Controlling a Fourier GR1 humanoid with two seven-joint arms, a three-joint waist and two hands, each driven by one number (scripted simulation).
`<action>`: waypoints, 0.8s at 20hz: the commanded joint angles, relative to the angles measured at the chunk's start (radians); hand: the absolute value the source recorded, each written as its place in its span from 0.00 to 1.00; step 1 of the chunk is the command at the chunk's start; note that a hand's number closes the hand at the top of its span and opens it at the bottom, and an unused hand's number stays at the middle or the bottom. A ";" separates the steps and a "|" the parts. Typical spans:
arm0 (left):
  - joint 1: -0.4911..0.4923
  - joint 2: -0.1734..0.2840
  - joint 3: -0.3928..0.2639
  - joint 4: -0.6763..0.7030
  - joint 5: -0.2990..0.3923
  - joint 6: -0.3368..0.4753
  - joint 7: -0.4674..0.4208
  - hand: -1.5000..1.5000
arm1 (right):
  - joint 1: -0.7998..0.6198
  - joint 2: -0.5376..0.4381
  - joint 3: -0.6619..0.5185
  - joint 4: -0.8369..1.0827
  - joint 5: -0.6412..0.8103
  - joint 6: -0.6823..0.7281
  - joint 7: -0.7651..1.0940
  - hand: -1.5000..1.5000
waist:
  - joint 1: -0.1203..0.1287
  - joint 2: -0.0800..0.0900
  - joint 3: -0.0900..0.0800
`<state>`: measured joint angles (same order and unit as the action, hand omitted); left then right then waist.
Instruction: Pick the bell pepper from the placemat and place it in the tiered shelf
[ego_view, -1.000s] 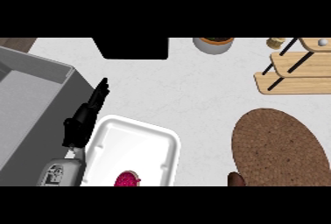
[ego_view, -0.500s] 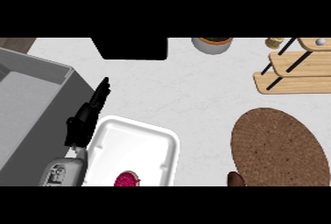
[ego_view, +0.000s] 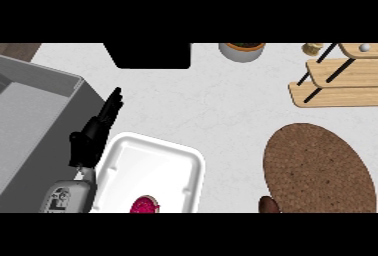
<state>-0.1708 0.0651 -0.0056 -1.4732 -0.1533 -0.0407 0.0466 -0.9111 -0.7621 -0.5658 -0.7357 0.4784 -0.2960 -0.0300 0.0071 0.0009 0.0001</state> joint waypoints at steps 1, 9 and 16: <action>-0.029 -0.034 -0.032 0.042 -0.040 0.034 -0.007 0.50 | -0.051 0.017 0.025 0.000 -0.029 0.012 0.031 0.00 | 0.001 0.001 0.000; -0.027 -0.007 0.006 0.005 -0.006 0.013 0.016 0.50 | -0.074 -0.100 -0.175 -0.086 -0.216 0.018 0.119 0.00 | -0.015 -0.002 0.000; 0.005 0.009 0.002 -0.005 -0.013 0.001 0.003 0.50 | 0.010 -0.305 -0.249 -0.033 -0.256 0.109 0.298 0.00 | -0.011 -0.003 0.000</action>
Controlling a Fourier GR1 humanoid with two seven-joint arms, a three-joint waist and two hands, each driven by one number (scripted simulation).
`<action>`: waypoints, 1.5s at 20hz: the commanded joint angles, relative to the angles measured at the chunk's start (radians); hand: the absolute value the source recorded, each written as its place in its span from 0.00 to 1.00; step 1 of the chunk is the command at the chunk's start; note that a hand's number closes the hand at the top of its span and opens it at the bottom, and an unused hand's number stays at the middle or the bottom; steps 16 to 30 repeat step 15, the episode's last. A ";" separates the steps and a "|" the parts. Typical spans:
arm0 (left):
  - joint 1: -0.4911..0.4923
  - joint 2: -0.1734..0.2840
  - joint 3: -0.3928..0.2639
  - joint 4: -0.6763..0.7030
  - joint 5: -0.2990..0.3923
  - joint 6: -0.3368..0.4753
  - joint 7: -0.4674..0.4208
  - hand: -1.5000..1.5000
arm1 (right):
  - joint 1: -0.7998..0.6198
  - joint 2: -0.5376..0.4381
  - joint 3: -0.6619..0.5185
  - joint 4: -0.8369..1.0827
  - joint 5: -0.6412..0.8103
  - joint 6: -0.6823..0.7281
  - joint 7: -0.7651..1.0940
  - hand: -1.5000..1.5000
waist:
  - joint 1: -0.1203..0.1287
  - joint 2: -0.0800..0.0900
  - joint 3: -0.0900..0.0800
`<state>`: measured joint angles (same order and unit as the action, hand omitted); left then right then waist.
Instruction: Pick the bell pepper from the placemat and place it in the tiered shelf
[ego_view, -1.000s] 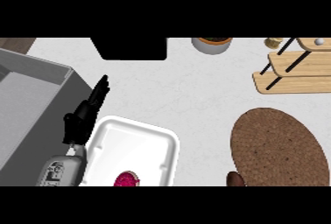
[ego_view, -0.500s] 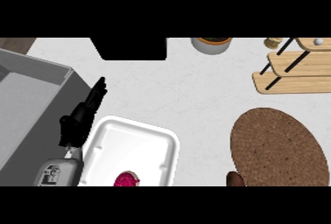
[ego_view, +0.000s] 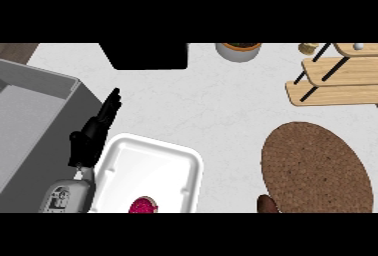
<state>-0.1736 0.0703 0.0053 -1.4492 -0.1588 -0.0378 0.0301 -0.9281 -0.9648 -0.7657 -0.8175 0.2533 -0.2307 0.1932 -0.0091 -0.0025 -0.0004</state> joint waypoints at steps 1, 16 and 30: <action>0.041 0.001 0.003 0.024 -0.005 0.003 -0.066 0.50 | 0.084 -0.134 -0.063 0.046 -0.040 0.113 0.115 0.00 | -0.011 -0.001 0.000; -0.005 0.006 0.011 -0.027 -0.004 0.011 0.033 0.50 | 0.574 -0.426 -0.364 0.400 -0.178 0.549 -0.199 0.00 | -0.019 0.001 0.004; -0.005 0.006 0.011 -0.027 -0.004 0.011 0.033 0.50 | 0.574 -0.426 -0.364 0.400 -0.178 0.549 -0.199 0.00 | -0.019 0.001 0.004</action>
